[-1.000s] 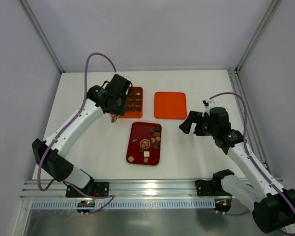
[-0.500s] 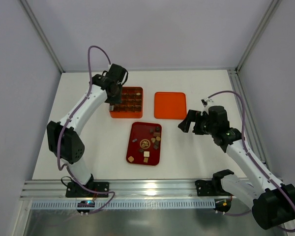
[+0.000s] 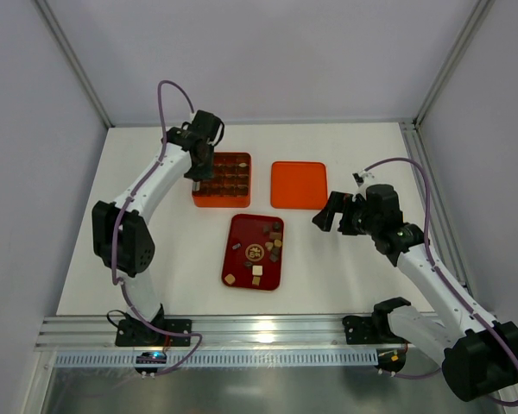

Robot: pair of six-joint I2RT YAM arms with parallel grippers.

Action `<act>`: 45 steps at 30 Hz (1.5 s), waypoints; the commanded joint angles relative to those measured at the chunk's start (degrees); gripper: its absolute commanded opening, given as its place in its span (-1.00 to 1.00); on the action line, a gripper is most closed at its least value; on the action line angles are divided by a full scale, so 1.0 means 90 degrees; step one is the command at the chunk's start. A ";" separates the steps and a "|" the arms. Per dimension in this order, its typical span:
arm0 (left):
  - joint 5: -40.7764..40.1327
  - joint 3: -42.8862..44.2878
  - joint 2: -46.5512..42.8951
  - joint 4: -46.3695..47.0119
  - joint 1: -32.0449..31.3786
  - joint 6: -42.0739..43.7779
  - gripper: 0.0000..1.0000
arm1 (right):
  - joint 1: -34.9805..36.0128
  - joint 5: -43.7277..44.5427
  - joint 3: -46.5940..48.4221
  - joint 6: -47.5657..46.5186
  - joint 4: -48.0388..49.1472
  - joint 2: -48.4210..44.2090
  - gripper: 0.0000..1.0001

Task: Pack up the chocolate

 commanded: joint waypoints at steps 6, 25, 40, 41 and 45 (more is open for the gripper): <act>0.0073 0.0270 -0.0059 0.0192 0.0059 0.0050 -0.34 | 0.0040 -0.0036 0.0244 -0.0073 0.0138 -0.0142 0.99; 0.0308 0.0240 -0.0576 -0.0130 -0.0097 -0.0068 -0.22 | 0.0030 -0.0027 0.0322 -0.0073 0.0079 -0.0191 1.00; 0.0386 -0.1634 -0.2763 -0.0365 -0.1882 -0.0750 -0.21 | 0.0040 0.0081 0.0225 -0.0005 -0.0135 -0.0514 0.99; 0.0386 -0.1760 -0.2861 -0.0394 -0.2030 -0.0819 -0.21 | 0.0040 0.0081 0.0215 0.0005 -0.0126 -0.0523 1.00; 0.0376 -0.2307 -0.3251 -0.0462 -0.2782 -0.1210 -0.21 | 0.0040 0.0110 0.0156 0.0034 -0.0155 -0.0631 0.99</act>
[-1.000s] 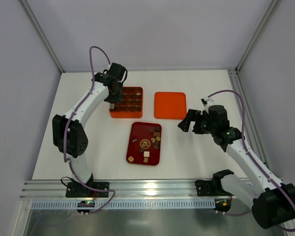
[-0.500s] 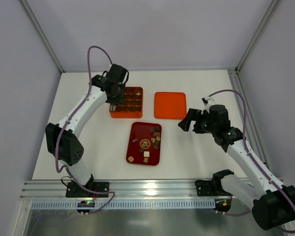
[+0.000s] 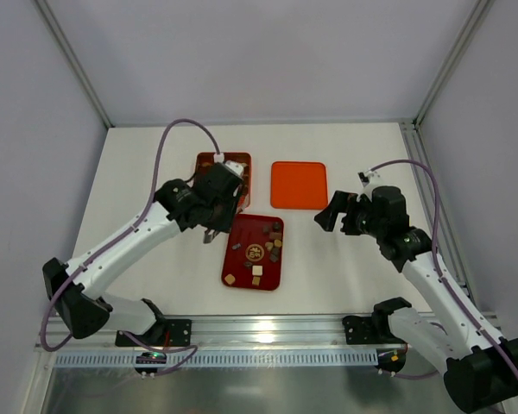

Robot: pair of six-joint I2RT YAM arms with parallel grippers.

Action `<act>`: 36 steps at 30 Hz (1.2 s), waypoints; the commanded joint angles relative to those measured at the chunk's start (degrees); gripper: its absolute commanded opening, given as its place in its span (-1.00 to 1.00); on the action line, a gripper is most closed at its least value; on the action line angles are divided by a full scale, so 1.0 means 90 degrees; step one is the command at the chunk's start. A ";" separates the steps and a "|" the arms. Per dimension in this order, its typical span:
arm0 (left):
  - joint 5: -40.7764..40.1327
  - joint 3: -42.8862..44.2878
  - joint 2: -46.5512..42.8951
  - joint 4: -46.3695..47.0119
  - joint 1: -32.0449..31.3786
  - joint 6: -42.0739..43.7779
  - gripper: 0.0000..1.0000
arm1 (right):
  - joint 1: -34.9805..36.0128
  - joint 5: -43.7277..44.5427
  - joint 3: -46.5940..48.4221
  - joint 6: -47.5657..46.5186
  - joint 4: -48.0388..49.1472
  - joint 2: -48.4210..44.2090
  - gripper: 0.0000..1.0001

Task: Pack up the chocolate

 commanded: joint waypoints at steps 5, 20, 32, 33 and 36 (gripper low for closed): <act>0.0053 -0.0573 -0.0475 -0.0256 -0.1438 -0.0893 -0.21 | 0.0050 0.0122 0.0012 0.0015 -0.0056 -0.0265 0.99; 0.0298 -0.1364 -0.0788 -0.0481 -0.2856 -0.1812 -0.19 | 0.0060 0.0171 -0.0144 0.0064 -0.0124 -0.0480 0.99; 0.0044 -0.1316 -0.0563 -0.0667 -0.3403 -0.2154 -0.17 | 0.0060 0.0181 -0.0202 0.0064 -0.0124 -0.0529 0.99; 0.0044 -0.1306 -0.0553 -0.0657 -0.3404 -0.2154 -0.17 | 0.0060 0.0191 -0.0202 0.0064 -0.0124 -0.0538 1.00; -0.0024 -0.1296 -0.0514 -0.0715 -0.3433 -0.2183 -0.17 | 0.0060 0.0181 -0.0212 0.0064 -0.0105 -0.0529 1.00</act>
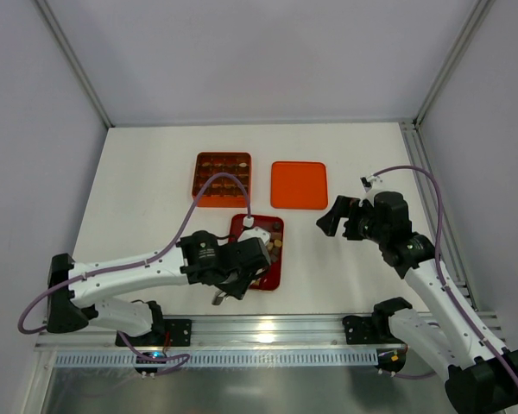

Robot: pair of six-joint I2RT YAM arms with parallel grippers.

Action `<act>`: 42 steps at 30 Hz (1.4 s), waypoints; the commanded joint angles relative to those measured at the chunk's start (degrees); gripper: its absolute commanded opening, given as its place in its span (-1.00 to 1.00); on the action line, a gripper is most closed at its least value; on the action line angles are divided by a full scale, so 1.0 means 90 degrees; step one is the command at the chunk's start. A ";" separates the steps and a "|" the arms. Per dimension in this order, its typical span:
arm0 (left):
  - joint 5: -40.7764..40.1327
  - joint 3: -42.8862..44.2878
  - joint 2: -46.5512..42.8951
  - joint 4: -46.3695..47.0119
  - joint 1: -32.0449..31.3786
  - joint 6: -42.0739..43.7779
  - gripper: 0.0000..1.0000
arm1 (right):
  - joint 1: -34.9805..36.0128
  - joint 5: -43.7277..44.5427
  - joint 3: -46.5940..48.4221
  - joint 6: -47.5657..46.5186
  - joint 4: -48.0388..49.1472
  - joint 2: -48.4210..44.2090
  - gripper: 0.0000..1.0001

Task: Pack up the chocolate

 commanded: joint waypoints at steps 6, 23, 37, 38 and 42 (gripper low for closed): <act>-0.0389 0.0159 0.0064 -0.0233 -0.0103 -0.0239 -0.15 | 0.0035 0.0077 -0.0050 0.0028 0.0126 -0.0106 1.00; -0.0253 0.0081 0.0357 0.0060 -0.0123 -0.0073 -0.14 | 0.0035 0.0116 -0.0020 -0.0011 0.0087 -0.0125 1.00; -0.0321 0.0139 0.0543 0.0061 -0.0123 0.0006 -0.31 | 0.0035 0.0096 0.0009 -0.0031 0.0126 -0.0067 0.99; -0.0331 0.0168 0.0523 0.0050 -0.0123 0.0006 -0.32 | 0.0035 0.0096 0.0019 -0.0031 0.0116 -0.0086 1.00; -0.0526 0.0276 0.0475 -0.0057 -0.0123 0.0035 -0.39 | 0.0035 0.0096 0.0038 -0.0031 0.0126 -0.0028 0.99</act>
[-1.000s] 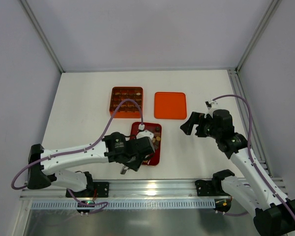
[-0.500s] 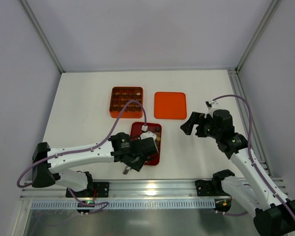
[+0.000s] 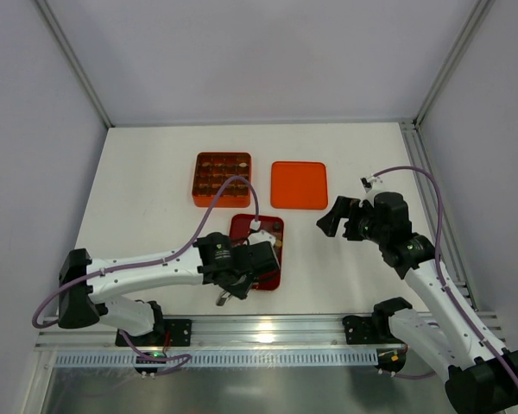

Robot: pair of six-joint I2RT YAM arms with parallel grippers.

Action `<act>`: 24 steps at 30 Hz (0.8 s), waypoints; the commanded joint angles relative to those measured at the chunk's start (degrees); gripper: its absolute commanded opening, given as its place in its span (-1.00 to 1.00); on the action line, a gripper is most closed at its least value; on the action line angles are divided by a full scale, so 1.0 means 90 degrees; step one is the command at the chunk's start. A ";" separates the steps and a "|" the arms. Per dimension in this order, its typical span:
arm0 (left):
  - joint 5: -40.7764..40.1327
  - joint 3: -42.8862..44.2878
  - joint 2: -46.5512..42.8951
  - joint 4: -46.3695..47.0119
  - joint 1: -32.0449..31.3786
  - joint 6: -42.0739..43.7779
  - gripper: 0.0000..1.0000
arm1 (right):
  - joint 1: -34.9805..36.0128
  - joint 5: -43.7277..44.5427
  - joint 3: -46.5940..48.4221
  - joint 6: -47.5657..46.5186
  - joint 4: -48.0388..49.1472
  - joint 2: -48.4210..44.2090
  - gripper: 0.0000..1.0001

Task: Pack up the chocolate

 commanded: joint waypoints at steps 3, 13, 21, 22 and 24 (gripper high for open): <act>-0.0459 0.0388 -0.0111 -0.0111 -0.0045 0.0081 -0.42 | 0.0035 0.0064 0.0070 -0.0019 0.0138 -0.0006 1.00; -0.0684 0.0700 -0.0218 -0.0140 0.0150 0.0218 -0.45 | 0.0035 0.0084 0.0031 -0.0029 0.0167 0.0014 0.99; -0.0889 0.1520 -0.0160 -0.0199 0.1182 0.0987 -0.40 | 0.0035 0.0035 0.0021 -0.0029 0.0255 0.0062 1.00; -0.0899 0.1637 -0.0092 -0.0189 0.1359 0.1096 -0.39 | 0.0035 0.0035 0.0011 -0.0019 0.0275 0.0082 0.99; -0.0850 0.1950 -0.0004 -0.0160 0.1923 0.1427 -0.38 | 0.0035 -0.0004 -0.0008 -0.0019 0.0333 0.0131 1.00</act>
